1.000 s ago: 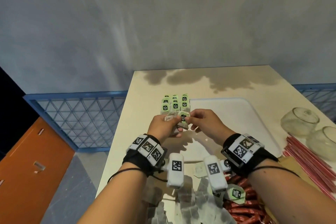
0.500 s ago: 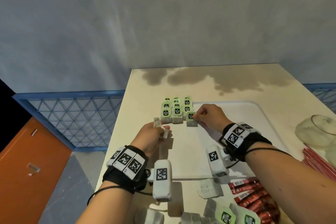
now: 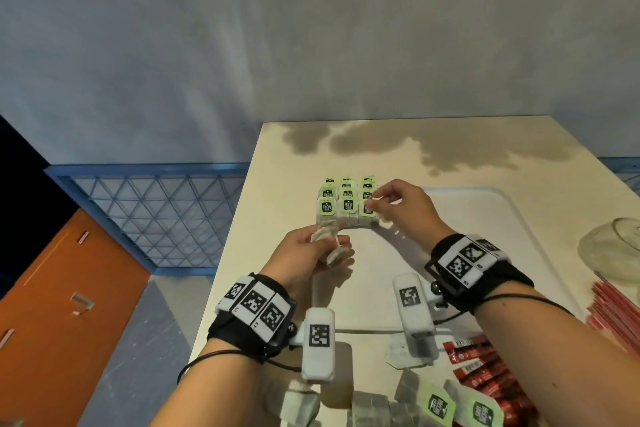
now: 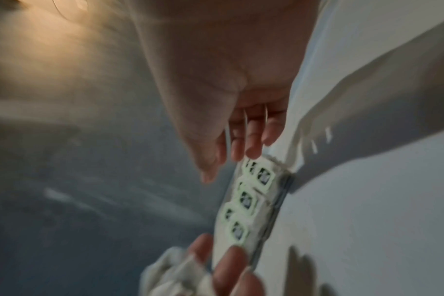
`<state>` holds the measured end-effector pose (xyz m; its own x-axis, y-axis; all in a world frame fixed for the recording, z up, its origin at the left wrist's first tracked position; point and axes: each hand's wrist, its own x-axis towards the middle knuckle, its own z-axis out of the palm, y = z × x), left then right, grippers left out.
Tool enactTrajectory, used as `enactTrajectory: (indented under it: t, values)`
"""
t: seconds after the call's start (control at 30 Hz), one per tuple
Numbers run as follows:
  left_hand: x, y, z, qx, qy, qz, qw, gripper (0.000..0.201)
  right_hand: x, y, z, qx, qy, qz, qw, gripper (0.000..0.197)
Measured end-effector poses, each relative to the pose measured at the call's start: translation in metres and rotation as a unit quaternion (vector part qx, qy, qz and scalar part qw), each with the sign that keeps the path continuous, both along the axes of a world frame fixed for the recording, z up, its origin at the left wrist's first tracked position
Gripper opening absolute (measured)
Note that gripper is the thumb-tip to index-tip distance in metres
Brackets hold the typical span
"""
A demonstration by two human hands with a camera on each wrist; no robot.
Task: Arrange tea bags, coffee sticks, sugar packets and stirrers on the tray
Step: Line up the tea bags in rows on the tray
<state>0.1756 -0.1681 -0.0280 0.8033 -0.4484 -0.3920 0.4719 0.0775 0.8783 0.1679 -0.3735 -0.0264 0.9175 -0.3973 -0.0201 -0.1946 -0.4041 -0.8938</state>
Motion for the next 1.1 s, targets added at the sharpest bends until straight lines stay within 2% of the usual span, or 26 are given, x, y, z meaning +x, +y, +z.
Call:
enactTrajectory:
  t: [0.07,0.17,0.27,0.33,0.37,0.43,0.5,0.63,0.73,0.77,0.87,0.97,1.03,1.1]
  values:
    - [-0.005,-0.004,0.004,0.000,0.004,-0.029,1.000,0.024,-0.016,0.014,0.015,0.050,-0.004,0.090,0.995,0.018]
    - [-0.013,-0.009,0.010,0.011,-0.013,-0.072,0.997,0.023,-0.031,0.027,0.020,0.042,0.016,0.174,0.984,0.013]
    - [-0.022,-0.010,0.017,0.054,-0.039,-0.091,0.994,0.021,-0.042,0.026,0.019,0.018,0.000,0.152,0.988,0.007]
    - [-0.024,-0.005,0.015,0.136,-0.085,-0.086,0.983,0.022,-0.052,0.024,0.017,0.018,-0.004,0.120,0.993,0.008]
    - [-0.023,-0.003,0.012,0.184,-0.120,-0.067,0.973,0.024,-0.056,0.023,0.015,0.025,-0.003,0.099,0.995,0.010]
    - [-0.020,0.001,0.006,0.284,-0.218,-0.025,0.934,0.028,-0.065,0.021,0.009,0.047,0.013,0.059,0.997,0.015]
    - [-0.025,-0.001,0.006,0.330,-0.277,-0.004,0.903,0.025,-0.072,0.024,0.005,0.069,0.026,0.039,0.997,0.018]
    - [-0.043,-0.017,0.016,0.288,-0.307,0.008,0.907,0.016,-0.079,0.037,0.007,0.095,0.013,0.025,0.995,0.018]
    - [-0.055,-0.025,0.023,0.296,-0.331,-0.011,0.896,0.038,-0.081,0.044,0.010,0.101,-0.002,0.006,0.995,0.014]
    - [-0.059,-0.026,0.025,0.291,-0.331,-0.015,0.897,0.039,-0.081,0.045,0.010,0.102,-0.007,-0.002,0.995,0.015]
    - [-0.059,-0.027,0.023,0.267,-0.318,-0.034,0.909,0.028,-0.083,0.045,0.013,0.129,-0.009,0.003,0.992,0.021]
    - [-0.050,-0.022,0.013,0.266,-0.309,-0.002,0.913,0.017,-0.086,0.045,0.016,0.192,0.002,0.047,0.980,0.016]
    - [-0.045,-0.019,0.009,0.252,-0.278,0.014,0.927,0.017,-0.085,0.040,0.015,0.149,-0.004,0.045,0.988,0.011]
    - [-0.045,-0.017,0.011,0.234,-0.250,0.006,0.939,0.012,-0.081,0.034,0.013,0.055,-0.004,0.039,0.998,0.010]
